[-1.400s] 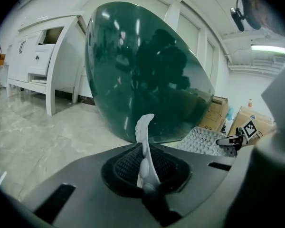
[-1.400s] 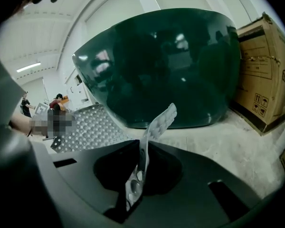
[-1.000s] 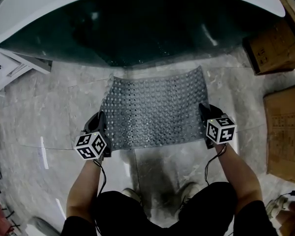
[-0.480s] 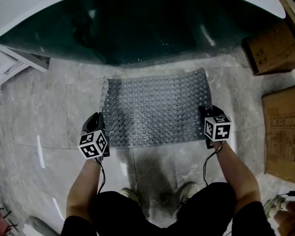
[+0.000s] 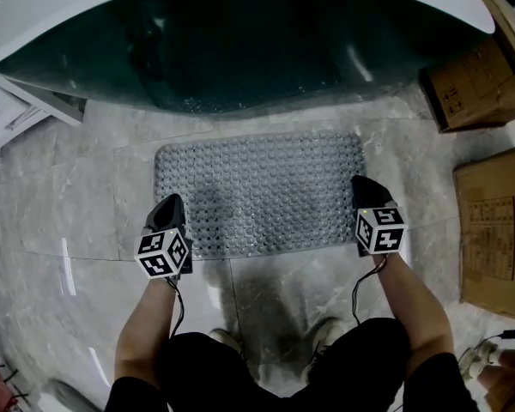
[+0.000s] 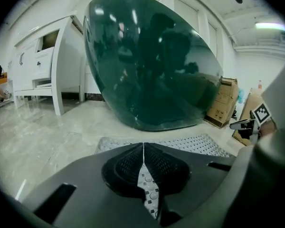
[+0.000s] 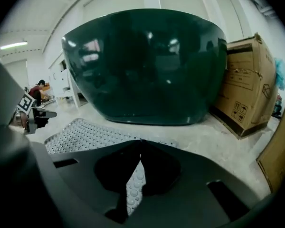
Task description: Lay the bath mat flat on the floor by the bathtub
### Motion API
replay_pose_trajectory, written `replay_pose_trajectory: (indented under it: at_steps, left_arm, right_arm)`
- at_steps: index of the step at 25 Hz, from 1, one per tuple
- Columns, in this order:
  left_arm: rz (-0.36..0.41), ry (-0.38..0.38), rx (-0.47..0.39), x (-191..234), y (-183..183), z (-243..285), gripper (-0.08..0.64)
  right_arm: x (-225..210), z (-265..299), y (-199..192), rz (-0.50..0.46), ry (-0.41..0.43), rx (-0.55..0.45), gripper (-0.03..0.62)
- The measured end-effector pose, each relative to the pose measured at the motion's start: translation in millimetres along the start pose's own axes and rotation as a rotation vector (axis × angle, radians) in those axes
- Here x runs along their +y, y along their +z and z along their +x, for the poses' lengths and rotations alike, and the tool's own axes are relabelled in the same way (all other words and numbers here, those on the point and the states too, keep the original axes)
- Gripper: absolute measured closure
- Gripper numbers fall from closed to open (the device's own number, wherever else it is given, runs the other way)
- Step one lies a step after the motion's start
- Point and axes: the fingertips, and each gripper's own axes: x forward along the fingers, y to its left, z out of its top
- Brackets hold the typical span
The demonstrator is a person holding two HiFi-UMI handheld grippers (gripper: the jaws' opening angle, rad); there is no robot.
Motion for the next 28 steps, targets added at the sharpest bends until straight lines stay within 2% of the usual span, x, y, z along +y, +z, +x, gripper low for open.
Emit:
replay_pose_trajectory:
  at_steps: [3, 10, 17, 21, 28]
  left_arm:
    - [0.037, -0.046, -0.020, -13, 11, -2, 0.543]
    - [0.132, -0.120, -0.081, -45, 44, -13, 0.543]
    - [0.178, -0.190, -0.175, -76, 90, -35, 0.543]
    - [0.176, -0.221, -0.215, -93, 113, -55, 0.543]
    - [0.155, -0.234, -0.208, -111, 164, -115, 0.543]
  right_arm:
    - [18, -2, 14, -0.067, 0.047, -0.032, 0.575]
    - [44, -11, 41, -0.152, 0.115, -0.096, 0.575]
    - [58, -36, 78, -0.126, 0.174, -0.200, 0.575]
    - [64, -60, 103, -0.107, 0.186, -0.238, 0.575]
    - [82, -123, 150, -0.087, 0.190, -0.233, 0.575]
